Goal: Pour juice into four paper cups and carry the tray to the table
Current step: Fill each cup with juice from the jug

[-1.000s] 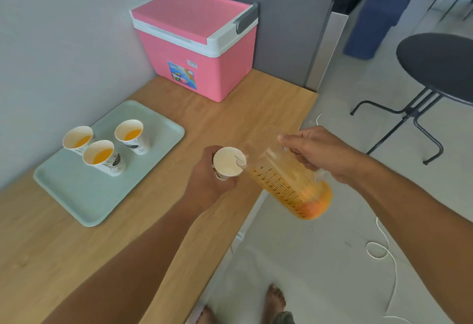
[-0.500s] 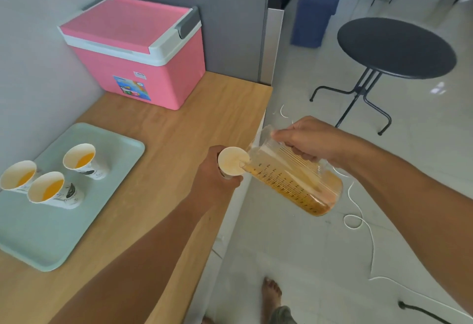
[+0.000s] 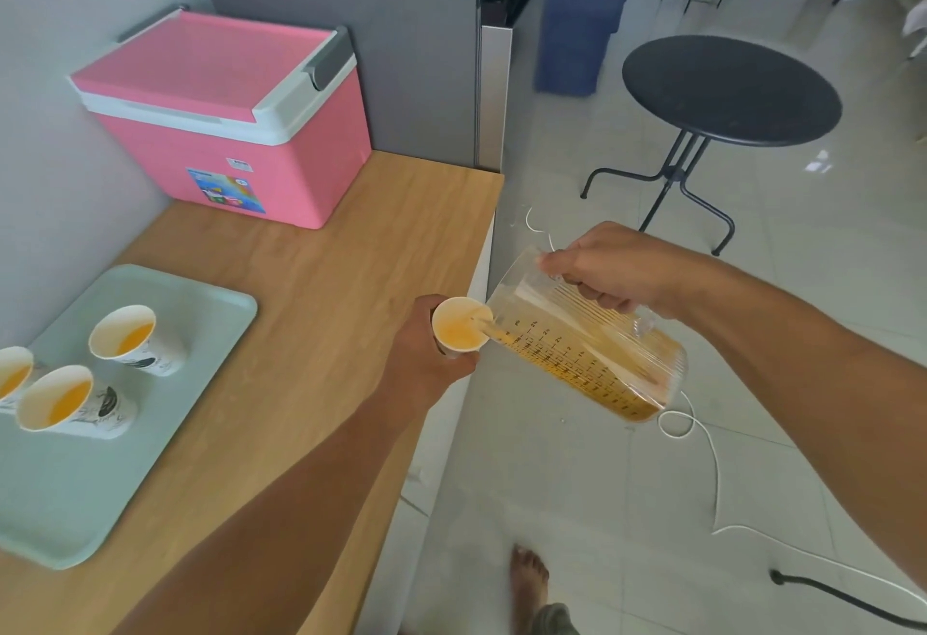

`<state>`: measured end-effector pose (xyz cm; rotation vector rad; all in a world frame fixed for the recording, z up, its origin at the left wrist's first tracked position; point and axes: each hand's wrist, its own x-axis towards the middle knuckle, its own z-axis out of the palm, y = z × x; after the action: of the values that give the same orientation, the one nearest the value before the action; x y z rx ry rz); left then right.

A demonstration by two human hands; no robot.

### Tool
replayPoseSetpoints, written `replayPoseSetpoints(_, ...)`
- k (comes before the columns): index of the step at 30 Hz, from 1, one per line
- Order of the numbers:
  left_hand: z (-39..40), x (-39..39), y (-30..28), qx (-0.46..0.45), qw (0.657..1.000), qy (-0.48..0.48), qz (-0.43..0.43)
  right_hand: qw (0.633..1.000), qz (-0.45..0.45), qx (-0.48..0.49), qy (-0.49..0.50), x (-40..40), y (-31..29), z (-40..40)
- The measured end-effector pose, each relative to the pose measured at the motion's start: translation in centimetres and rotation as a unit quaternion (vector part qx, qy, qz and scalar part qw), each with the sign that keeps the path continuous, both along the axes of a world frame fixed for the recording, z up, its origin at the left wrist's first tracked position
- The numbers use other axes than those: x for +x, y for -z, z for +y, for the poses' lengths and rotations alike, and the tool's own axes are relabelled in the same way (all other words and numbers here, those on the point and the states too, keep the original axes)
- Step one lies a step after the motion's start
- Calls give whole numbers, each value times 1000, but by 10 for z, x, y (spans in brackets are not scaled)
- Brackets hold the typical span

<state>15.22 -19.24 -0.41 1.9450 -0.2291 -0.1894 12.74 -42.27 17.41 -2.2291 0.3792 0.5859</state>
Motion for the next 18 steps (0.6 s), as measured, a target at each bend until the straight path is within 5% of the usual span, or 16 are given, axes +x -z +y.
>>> replayPoseSetpoints(18, -2, -10, 2, 19, 1000, -16, -14, 1000, 12, 0, -15, -2, -6, 2)
